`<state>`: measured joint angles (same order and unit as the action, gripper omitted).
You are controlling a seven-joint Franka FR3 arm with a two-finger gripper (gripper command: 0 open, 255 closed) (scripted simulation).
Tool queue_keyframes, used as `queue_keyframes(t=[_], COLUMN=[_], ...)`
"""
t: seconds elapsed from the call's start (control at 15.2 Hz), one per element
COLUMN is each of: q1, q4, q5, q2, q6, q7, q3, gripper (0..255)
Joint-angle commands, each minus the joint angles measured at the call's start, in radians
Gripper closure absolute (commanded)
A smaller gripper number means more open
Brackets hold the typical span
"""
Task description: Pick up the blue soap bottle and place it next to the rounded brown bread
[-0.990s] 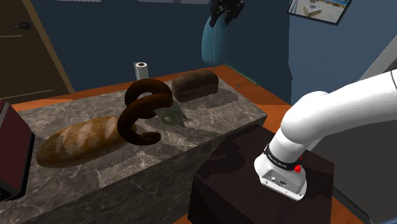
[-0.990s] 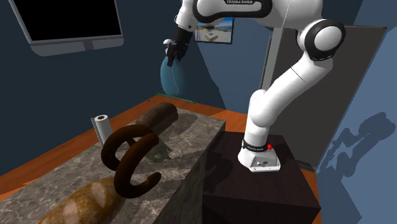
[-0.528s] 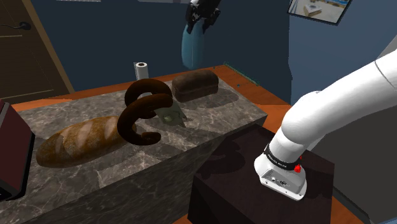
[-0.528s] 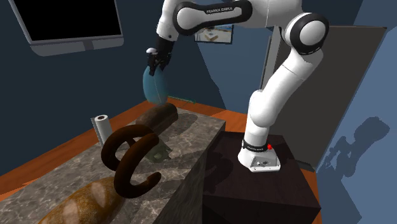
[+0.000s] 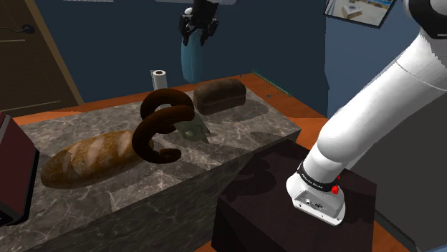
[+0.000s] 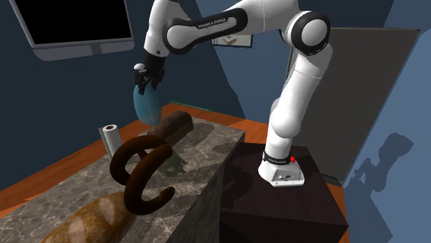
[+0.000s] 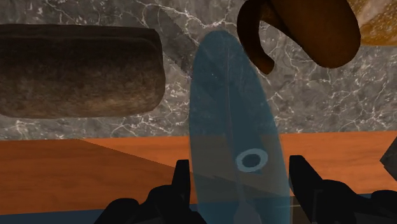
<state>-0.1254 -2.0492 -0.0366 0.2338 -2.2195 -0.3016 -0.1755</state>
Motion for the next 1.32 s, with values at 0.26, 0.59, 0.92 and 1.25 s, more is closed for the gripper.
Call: queue_keyframes(t=[0.26, 0.59, 0.92, 1.25], q1=[0.017, 0.055, 0.117, 0.135], q4=[0.149, 0.319, 0.537, 0.554], q5=[0.081, 0.170, 0.250, 0.273], q2=[-0.208, -0.396, -0.598, -0.656], q6=[-0.055, -0.062, -0.034, -0.071], q7=[-0.112, -0.207, -0.281, -0.303], q3=[-0.058, -0.084, -0.083, -0.075], gripper=[255, 255, 255, 255])
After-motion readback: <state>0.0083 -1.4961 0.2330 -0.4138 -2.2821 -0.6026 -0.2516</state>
